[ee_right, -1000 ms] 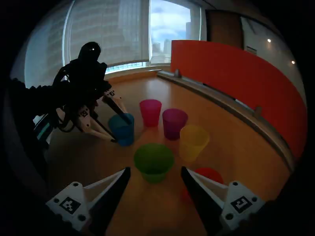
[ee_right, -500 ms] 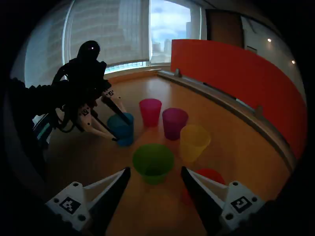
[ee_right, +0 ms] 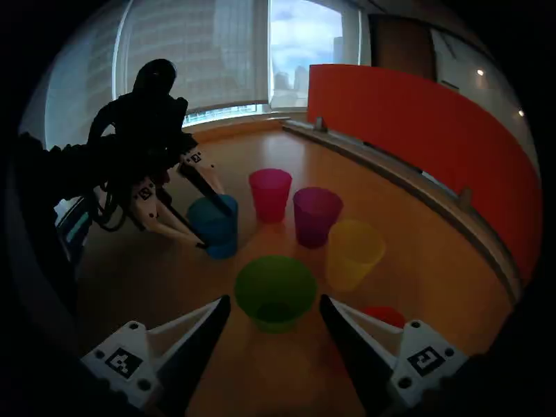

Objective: Pour water

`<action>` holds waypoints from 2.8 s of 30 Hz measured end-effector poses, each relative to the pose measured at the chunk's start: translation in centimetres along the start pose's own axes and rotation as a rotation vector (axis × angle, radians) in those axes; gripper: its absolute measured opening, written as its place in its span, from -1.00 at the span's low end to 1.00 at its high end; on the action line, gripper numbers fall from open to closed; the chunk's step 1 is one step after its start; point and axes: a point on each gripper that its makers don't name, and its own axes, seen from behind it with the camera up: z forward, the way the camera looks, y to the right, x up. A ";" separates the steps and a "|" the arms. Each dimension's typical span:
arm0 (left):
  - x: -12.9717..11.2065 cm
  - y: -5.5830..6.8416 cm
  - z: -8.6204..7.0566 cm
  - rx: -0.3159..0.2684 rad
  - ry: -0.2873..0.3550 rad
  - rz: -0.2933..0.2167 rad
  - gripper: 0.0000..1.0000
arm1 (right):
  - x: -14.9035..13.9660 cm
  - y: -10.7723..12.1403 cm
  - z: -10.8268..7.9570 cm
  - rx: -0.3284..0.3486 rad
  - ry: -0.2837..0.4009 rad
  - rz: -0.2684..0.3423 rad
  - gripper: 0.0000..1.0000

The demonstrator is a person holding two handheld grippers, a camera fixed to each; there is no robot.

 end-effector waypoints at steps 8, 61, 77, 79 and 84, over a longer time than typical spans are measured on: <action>0.0 0.0 -0.1 -0.003 0.001 -0.002 0.69 | 0.0 0.0 1.2 0.005 -0.016 -0.018 0.99; 4.3 0.7 -3.8 0.044 0.100 -0.001 0.68 | 2.9 -0.8 -1.8 -0.043 0.089 -0.035 0.84; 10.1 2.1 -8.7 0.091 0.241 0.002 0.68 | 7.1 -2.2 -7.4 -0.083 0.212 -0.030 0.85; 10.5 2.3 -9.2 0.095 0.251 0.007 0.68 | 7.6 -2.4 -8.1 -0.088 0.225 -0.035 0.85; 11.5 2.9 -10.3 0.100 0.277 0.015 0.68 | 8.8 -3.0 -9.5 -0.098 0.261 -0.045 0.85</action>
